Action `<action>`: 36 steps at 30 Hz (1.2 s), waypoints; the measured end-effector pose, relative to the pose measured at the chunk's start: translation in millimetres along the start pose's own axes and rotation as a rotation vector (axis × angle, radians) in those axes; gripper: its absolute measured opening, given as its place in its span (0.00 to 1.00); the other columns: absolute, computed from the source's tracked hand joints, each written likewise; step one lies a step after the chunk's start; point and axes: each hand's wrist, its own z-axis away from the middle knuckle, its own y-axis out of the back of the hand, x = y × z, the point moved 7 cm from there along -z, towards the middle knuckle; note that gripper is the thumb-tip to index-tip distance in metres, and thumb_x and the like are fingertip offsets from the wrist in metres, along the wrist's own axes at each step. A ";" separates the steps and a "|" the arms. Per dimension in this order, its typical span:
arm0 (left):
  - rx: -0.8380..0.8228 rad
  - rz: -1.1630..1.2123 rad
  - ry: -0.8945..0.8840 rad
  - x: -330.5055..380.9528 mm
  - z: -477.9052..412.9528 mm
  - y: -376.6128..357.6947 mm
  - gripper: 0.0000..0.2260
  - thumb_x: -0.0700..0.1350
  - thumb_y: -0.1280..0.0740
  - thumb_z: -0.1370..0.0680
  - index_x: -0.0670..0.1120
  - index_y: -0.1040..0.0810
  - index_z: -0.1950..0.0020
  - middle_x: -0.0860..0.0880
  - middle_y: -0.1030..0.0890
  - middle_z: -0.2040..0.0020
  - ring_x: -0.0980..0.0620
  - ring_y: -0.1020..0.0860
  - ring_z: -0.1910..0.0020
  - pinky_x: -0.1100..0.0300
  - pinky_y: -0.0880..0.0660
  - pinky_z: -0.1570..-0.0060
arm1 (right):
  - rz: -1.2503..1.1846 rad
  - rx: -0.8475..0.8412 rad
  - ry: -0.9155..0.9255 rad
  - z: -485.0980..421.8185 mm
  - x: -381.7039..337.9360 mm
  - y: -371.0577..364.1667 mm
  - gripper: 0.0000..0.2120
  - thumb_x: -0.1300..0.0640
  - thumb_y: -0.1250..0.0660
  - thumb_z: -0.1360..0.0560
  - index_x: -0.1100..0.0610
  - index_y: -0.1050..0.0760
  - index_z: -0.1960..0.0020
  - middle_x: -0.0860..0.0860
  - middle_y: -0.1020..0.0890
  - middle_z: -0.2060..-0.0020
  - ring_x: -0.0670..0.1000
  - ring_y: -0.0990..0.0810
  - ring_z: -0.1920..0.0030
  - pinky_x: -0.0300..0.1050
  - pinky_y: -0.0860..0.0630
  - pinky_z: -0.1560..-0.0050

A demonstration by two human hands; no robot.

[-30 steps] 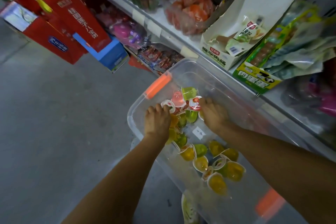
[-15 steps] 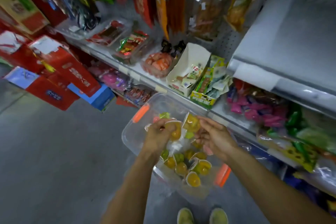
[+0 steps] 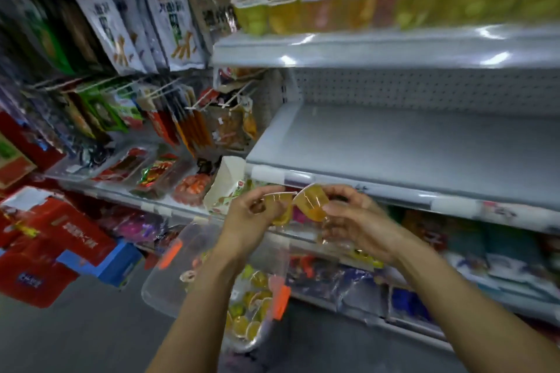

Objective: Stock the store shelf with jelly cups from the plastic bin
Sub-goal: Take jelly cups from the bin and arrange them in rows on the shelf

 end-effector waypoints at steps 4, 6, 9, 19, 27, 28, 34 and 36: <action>-0.082 0.003 -0.092 56.2 42.7 -114.5 0.10 0.38 0.28 0.25 0.49 0.19 0.47 0.57 0.17 0.66 0.63 0.20 0.66 0.68 0.25 0.66 | 0.220 0.065 0.106 102.7 -50.7 79.3 0.27 0.58 0.26 0.32 0.47 0.26 0.34 0.60 0.17 0.47 0.60 0.19 0.50 0.56 0.25 0.47; -0.132 0.007 -0.131 83.5 67.1 -175.0 0.11 0.41 0.26 0.27 0.50 0.19 0.46 0.56 0.16 0.60 0.60 0.19 0.61 0.67 0.23 0.63 | 0.320 0.111 0.152 156.2 -75.0 117.9 0.24 0.58 0.27 0.30 0.44 0.25 0.36 0.59 0.17 0.48 0.58 0.18 0.51 0.55 0.25 0.47; -0.196 0.004 -0.190 120.5 96.9 -253.2 0.12 0.42 0.25 0.28 0.50 0.18 0.45 0.52 0.16 0.55 0.57 0.18 0.57 0.65 0.22 0.58 | 0.399 0.176 0.229 228.2 -111.6 166.2 0.19 0.62 0.30 0.26 0.49 0.23 0.38 0.55 0.16 0.52 0.49 0.19 0.58 0.45 0.24 0.56; -0.277 -0.007 -0.423 244.3 145.5 -413.1 0.14 0.46 0.22 0.30 0.51 0.17 0.46 0.51 0.15 0.57 0.56 0.18 0.56 0.66 0.22 0.57 | 0.541 0.461 0.476 379.9 -228.3 288.8 0.16 0.62 0.27 0.28 0.53 0.22 0.43 0.49 0.17 0.64 0.45 0.21 0.66 0.40 0.24 0.63; -0.260 -0.070 -0.590 325.7 116.0 -473.2 0.14 0.47 0.21 0.32 0.50 0.18 0.49 0.53 0.18 0.58 0.57 0.20 0.60 0.60 0.21 0.56 | 0.574 0.662 0.617 393.6 -309.3 358.3 0.16 0.63 0.26 0.29 0.56 0.23 0.43 0.59 0.18 0.60 0.44 0.23 0.71 0.37 0.25 0.67; -0.255 -0.085 -0.605 333.1 108.8 -477.0 0.14 0.47 0.21 0.32 0.50 0.18 0.48 0.53 0.18 0.58 0.57 0.20 0.60 0.61 0.21 0.56 | 0.583 0.687 0.629 390.9 -319.7 366.4 0.16 0.63 0.26 0.29 0.57 0.24 0.43 0.59 0.18 0.60 0.44 0.23 0.71 0.36 0.25 0.67; -0.208 -0.105 -0.633 368.0 44.8 -488.0 0.16 0.48 0.21 0.33 0.50 0.19 0.48 0.51 0.18 0.57 0.53 0.20 0.58 0.58 0.22 0.58 | 0.665 0.815 0.630 349.6 -378.3 417.2 0.17 0.62 0.27 0.28 0.55 0.27 0.43 0.53 0.21 0.56 0.51 0.23 0.61 0.42 0.23 0.57; -0.189 -0.100 -0.633 375.9 22.0 -488.4 0.16 0.49 0.21 0.33 0.51 0.19 0.48 0.50 0.18 0.56 0.50 0.19 0.56 0.53 0.21 0.55 | 0.714 0.836 0.601 324.6 -394.9 434.3 0.17 0.62 0.26 0.29 0.55 0.27 0.43 0.52 0.22 0.58 0.52 0.23 0.60 0.48 0.23 0.53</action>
